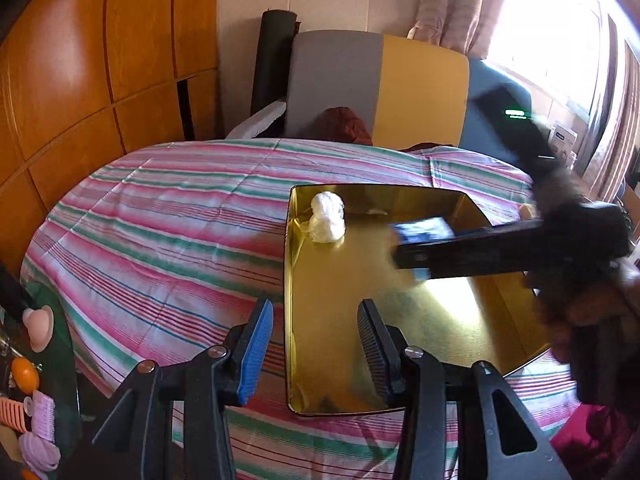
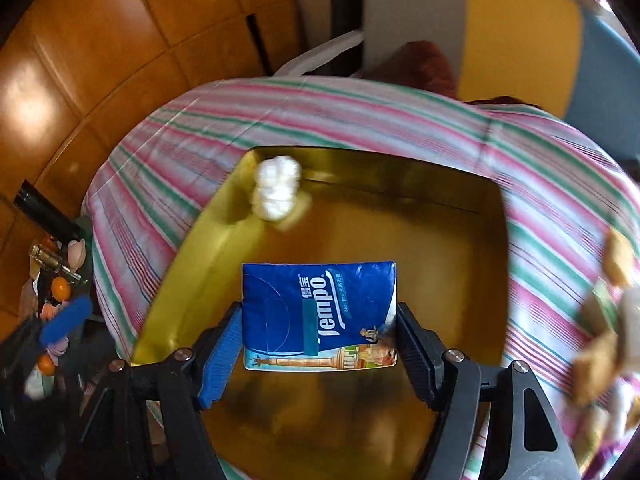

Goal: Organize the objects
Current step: 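Carry the tissue pack with the right tool into the tray and release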

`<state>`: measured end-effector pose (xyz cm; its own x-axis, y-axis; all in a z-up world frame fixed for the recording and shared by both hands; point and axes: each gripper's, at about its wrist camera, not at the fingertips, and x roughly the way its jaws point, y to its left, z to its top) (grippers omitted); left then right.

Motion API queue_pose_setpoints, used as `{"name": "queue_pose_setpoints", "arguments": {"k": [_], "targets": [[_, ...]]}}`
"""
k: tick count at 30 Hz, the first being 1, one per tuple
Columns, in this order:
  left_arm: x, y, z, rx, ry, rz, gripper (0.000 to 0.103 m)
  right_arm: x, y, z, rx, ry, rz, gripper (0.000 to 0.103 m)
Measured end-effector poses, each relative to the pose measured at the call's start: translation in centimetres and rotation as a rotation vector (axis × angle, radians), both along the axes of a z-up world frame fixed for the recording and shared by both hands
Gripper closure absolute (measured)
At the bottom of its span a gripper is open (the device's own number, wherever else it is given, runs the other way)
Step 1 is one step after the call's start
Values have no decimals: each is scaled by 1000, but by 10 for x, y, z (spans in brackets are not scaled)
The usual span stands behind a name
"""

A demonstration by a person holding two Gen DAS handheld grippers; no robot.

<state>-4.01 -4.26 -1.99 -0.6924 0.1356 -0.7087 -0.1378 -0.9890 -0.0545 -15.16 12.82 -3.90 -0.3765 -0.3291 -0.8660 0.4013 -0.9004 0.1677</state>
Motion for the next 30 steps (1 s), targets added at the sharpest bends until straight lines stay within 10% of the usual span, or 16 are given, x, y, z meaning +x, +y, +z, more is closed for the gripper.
{"name": "queue_pose_setpoints", "arguments": {"k": [14,30], "targets": [[-10,-14,-16,12,-48,42,59,-39,-60,-27,-89,-35,28,16],[0,10,-17,-8,-44,-27,59,29,70,9,-107,44,-120,3]]}}
